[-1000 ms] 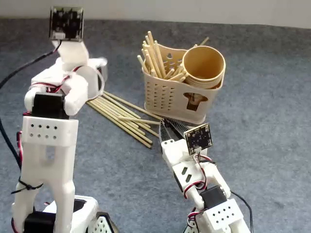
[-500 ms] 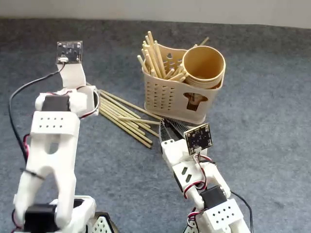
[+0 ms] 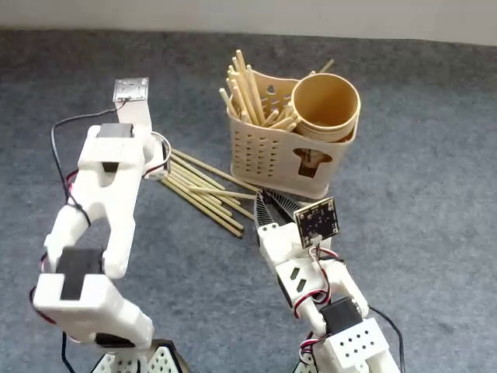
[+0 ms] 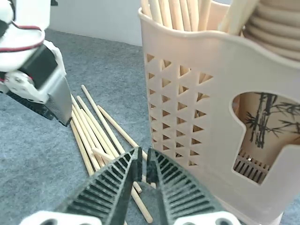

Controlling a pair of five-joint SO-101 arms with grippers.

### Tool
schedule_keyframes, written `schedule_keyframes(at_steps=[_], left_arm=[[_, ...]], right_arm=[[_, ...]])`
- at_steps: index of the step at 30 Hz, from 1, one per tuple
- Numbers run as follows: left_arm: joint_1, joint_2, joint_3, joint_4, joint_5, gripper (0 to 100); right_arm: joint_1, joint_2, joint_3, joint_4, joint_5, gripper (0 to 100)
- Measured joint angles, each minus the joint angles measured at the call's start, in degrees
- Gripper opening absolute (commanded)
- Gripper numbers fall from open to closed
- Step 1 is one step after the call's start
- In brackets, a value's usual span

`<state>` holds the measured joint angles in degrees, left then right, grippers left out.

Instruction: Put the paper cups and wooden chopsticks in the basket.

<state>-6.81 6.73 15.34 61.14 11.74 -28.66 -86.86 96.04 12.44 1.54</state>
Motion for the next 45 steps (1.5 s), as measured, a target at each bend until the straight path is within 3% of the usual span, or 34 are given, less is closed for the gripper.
schedule_keyframes(at_steps=[16,28,45], left_arm=[[-2.1,16.4,-12.0,-0.3,3.6,11],[-4.4,17.8,-13.4,5.5,3.1,11],[-4.3,22.4,-20.0,6.2,6.6,12]], right_arm=[[0.0,0.0,0.0,0.0,0.0,3.3],[0.0,0.0,0.0,0.0,0.0,3.3],[0.0,0.0,0.0,0.0,0.0,3.3]])
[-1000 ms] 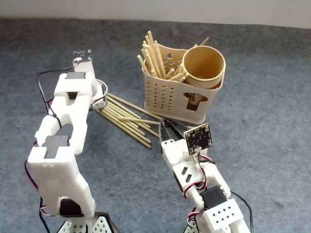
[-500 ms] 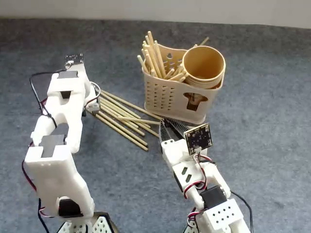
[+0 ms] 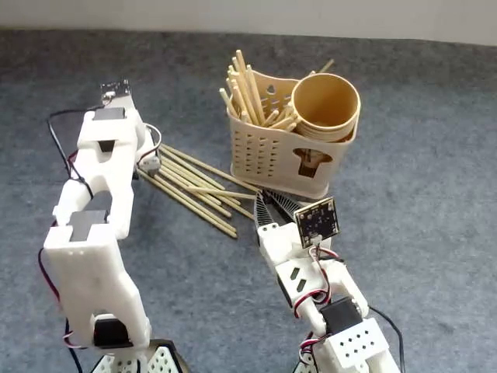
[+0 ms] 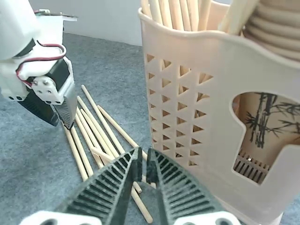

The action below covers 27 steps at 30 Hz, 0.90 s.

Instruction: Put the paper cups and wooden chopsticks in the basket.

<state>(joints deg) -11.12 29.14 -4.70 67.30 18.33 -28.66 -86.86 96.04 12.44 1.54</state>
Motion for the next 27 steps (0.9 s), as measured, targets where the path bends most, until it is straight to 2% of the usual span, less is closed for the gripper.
schedule_keyframes(at_steps=[3,6,11,20,23,27], left_arm=[[0.2,2.5,-3.1,1.3,0.0,11],[0.2,5.1,-7.8,6.6,0.0,11],[-0.3,6.8,-8.6,12.1,-1.1,8],[0.2,7.0,-8.8,13.0,-2.5,7],[0.2,7.0,-8.8,13.0,-2.5,1],[0.3,7.1,-8.4,13.5,-2.5,0]], right_arm=[[0.0,0.0,0.0,0.0,0.0,3.3],[0.0,0.0,0.0,0.0,0.0,3.3],[0.0,0.0,0.0,0.0,0.0,3.3],[0.0,0.0,0.0,-0.2,0.0,3.3],[0.0,0.0,0.0,-0.2,0.0,3.3],[0.0,0.0,0.0,-0.2,0.0,3.3]])
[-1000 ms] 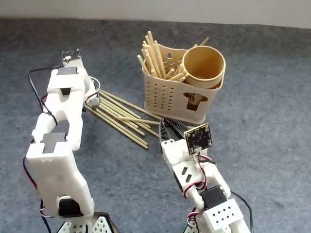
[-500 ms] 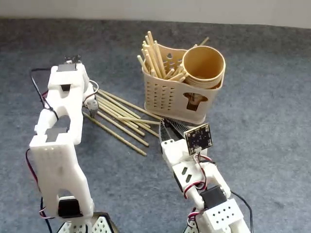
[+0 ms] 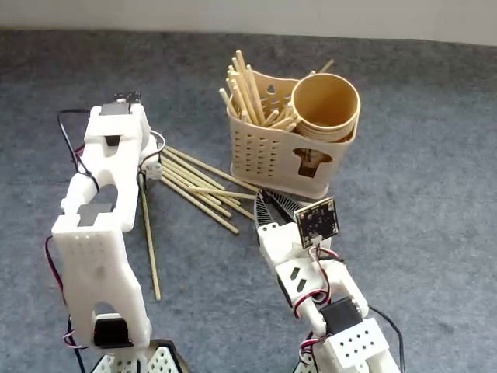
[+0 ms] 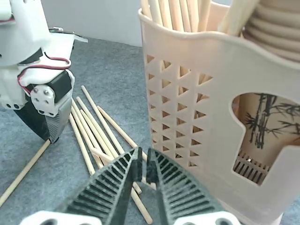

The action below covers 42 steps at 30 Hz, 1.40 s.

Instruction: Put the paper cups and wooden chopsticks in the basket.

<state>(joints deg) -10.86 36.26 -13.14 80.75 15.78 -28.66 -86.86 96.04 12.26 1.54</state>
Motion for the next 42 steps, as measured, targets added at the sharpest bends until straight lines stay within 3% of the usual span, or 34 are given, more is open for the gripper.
schedule_keyframes(at_steps=[8,12,21,27,33,42], left_arm=[[-0.4,-4.1,4.5,0.5,0.0,0],[-2.8,-12.7,12.0,0.5,0.0,0],[-3.0,-35.6,24.9,-8.4,0.1,0],[-2.5,-44.0,25.1,-9.3,0.1,0],[3.2,-53.0,25.0,-9.3,0.1,0],[11.8,-58.5,11.4,-9.3,0.1,0]], right_arm=[[0.3,0.0,0.0,0.0,0.0,3.3],[0.3,0.0,0.0,0.0,0.0,3.3],[0.2,0.0,0.0,0.0,0.0,3.3],[0.2,0.0,0.0,0.0,0.0,3.3],[0.2,0.0,0.0,0.0,0.0,3.3],[0.2,0.0,0.0,0.0,0.0,3.3]])
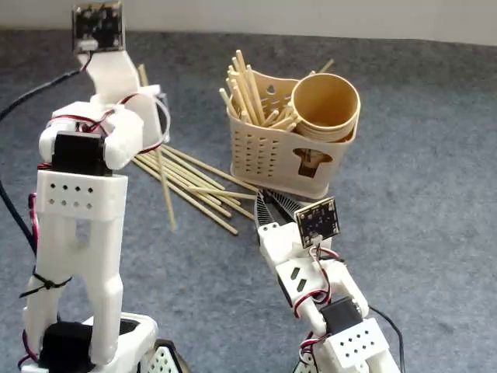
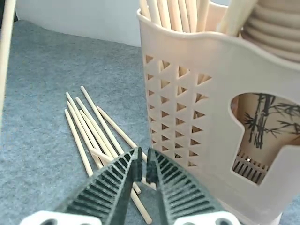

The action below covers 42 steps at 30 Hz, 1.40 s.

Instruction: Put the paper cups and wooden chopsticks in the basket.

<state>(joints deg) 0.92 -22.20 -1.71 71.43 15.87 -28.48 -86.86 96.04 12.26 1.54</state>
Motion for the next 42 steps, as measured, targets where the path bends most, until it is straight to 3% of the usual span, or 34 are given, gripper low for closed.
schedule_keyframes(at_steps=[4,10,15,27,36,42], left_arm=[[4.5,0.0,-8.0,-2.8,0.0,0],[10.3,0.0,-14.8,-13.8,0.0,0],[12.6,0.0,-14.9,-23.0,0.0,0],[15.4,3.0,-11.4,-34.6,-0.2,0],[15.4,4.0,-6.6,-35.1,-0.2,13],[15.4,4.1,-7.7,-25.4,-0.2,14]], right_arm=[[0.0,0.0,0.0,0.0,0.0,3.3],[0.0,0.0,0.0,0.0,0.0,3.3],[0.0,0.0,0.0,0.0,0.0,3.3],[0.0,0.0,0.0,0.0,0.0,3.3],[0.0,0.0,0.0,0.0,1.5,3.3],[0.0,0.0,0.0,0.0,2.3,3.3]])
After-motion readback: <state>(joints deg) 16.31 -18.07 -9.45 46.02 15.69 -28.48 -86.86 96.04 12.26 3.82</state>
